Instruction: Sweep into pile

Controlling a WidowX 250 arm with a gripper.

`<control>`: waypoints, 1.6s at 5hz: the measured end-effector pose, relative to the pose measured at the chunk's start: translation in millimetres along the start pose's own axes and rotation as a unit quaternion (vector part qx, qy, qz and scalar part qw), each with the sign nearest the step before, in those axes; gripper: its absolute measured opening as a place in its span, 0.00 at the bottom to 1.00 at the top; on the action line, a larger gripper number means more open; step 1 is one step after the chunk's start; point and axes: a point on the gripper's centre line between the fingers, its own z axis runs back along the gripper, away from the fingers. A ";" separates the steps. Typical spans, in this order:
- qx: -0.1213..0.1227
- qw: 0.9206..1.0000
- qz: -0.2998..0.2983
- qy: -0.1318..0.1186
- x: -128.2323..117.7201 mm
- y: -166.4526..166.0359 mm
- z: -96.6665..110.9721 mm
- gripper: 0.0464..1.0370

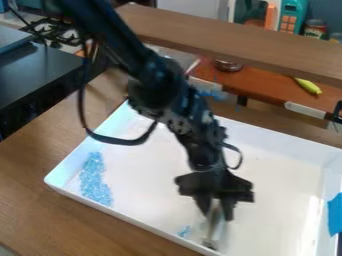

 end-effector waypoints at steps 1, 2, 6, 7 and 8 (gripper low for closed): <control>0.010 1.000 -0.011 -0.007 -0.5 19.6 1.7 0.34; 0.027 0.999 -0.017 -0.021 2.8 39.9 5.3 0.34; 0.128 0.991 -0.048 0.005 7.5 102.7 19.1 0.34; 0.142 0.988 -0.055 0.003 10.8 119.8 22.5 0.34; 0.172 0.983 -0.062 -0.026 20.7 131.6 24.2 0.34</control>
